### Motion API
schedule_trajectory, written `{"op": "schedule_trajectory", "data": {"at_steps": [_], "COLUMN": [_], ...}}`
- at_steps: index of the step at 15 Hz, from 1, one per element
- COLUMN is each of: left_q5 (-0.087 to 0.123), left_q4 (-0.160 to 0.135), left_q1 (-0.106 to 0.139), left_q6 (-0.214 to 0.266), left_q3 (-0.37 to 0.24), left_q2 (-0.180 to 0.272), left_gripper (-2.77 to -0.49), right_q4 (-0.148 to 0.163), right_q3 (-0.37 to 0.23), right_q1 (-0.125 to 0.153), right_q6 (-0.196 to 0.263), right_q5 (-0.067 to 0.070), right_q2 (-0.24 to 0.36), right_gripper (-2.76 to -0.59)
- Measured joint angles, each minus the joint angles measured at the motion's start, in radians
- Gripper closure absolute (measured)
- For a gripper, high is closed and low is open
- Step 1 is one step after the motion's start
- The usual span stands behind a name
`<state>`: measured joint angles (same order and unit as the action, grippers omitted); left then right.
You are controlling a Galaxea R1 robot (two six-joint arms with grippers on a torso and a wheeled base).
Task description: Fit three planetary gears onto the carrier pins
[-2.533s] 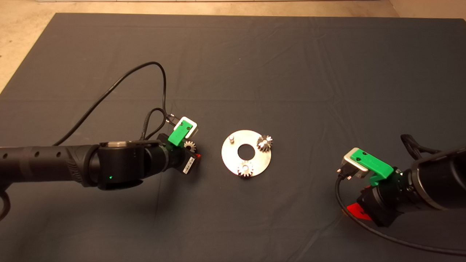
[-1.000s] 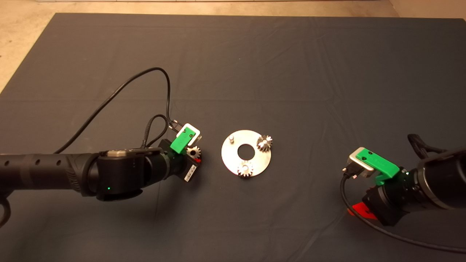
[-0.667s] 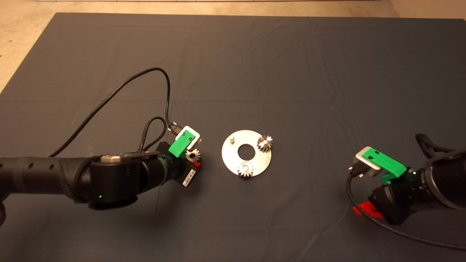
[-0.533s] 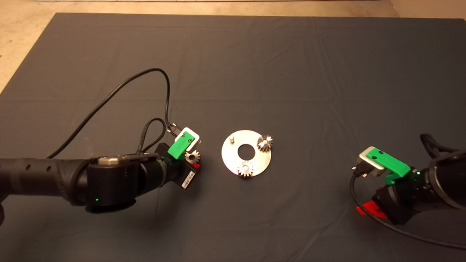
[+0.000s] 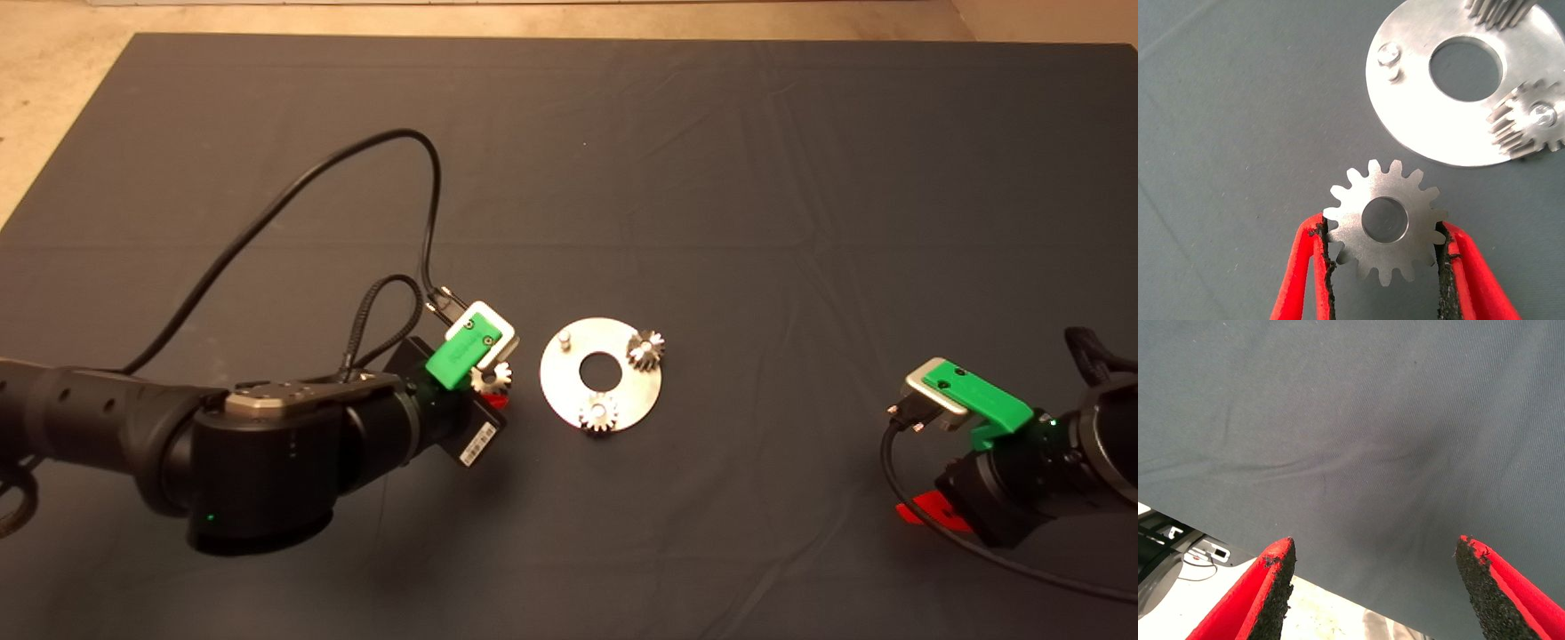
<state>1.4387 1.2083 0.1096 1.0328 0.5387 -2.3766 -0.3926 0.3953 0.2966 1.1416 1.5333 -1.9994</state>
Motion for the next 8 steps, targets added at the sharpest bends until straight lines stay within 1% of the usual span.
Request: {"op": "schedule_trajectory", "data": {"at_steps": [2,3,5,7,8], "left_q5": [0.001,0.003,0.002,-0.007,-0.007], "left_q4": [0.0,-0.002,-0.001,-0.001,-0.001], "left_q1": [-0.001,-0.001,-0.001,-0.001,-0.001], "left_q6": [0.0,0.0,-0.002,-0.003,-0.019], "left_q3": [0.005,0.025,0.08,0.121,0.147], "left_q2": [-0.01,-0.029,-0.084,-0.123,-0.138], "left_gripper": [-0.64,-0.64,-0.64,-0.64,-0.64], "right_q4": [0.0,0.0,0.0,0.0,0.0], "right_q3": [0.0,0.0,0.0,0.0,0.0], "right_q1": [0.0,0.0,0.0,0.0,0.0], "right_q6": [0.0,0.0,0.0,-0.001,-0.001], "right_q5": [0.0,-0.002,-0.002,0.0,0.0], "right_q2": [0.0,0.0,0.0,0.0,0.0], "right_gripper": [-1.76,-1.76,-1.76,-1.76,-1.76]}}
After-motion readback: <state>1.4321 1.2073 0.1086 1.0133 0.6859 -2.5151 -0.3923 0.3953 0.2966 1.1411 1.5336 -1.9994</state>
